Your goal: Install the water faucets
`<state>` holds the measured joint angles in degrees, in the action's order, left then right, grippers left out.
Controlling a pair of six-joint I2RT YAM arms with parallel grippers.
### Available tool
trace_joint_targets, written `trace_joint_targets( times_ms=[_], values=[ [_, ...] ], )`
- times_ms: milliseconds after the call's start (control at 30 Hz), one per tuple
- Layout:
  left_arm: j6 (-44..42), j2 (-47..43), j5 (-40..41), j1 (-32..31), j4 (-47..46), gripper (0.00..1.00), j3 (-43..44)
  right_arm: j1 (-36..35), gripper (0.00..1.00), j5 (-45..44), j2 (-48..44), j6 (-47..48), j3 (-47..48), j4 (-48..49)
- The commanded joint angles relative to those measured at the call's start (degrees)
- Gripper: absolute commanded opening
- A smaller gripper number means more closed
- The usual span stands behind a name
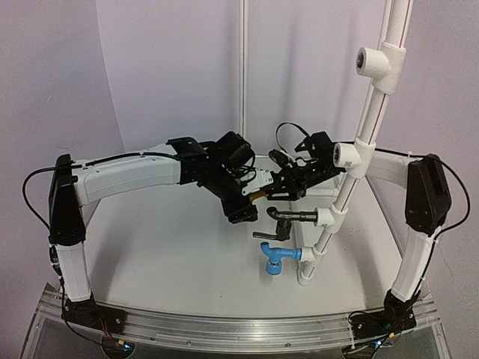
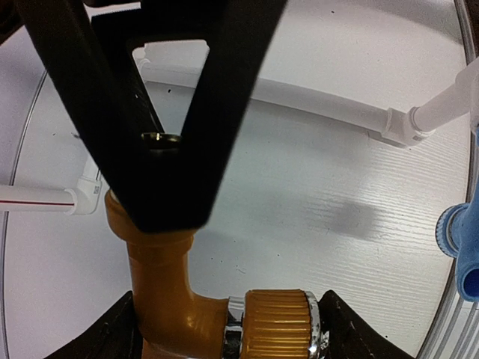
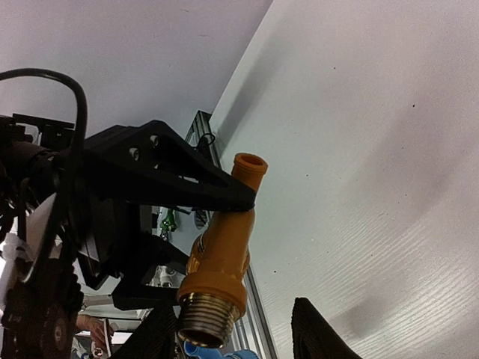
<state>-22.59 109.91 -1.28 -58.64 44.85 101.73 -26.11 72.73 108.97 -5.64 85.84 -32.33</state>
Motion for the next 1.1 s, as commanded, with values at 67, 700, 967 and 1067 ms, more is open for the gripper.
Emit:
trace_joint_targets(
  times_ms=[67, 700, 967, 1067],
  values=[
    [-0.6, 0.0, 0.6, -0.6, -2.2, 0.55, 3.6, -1.1, 0.46, 0.5, 1.0, -0.7, 1.0, 1.6],
    [-2.5, 2.1, 2.6, -1.7, 0.8, 0.55, 7.5, -2.3, 0.06, 0.7, 2.3, -4.2, 3.2, 3.3],
    [1.2, 1.9, 5.5, -1.9, 1.5, 0.82, 8.0, -2.1, 0.00, 0.7, 1.2, -5.4, 3.6, 3.4],
    [5.1, 0.7, 7.5, -1.9, 3.1, 0.99, 8.4, -1.0, 0.00, 1.1, 0.7, -6.0, 4.5, 3.3]
  ],
)
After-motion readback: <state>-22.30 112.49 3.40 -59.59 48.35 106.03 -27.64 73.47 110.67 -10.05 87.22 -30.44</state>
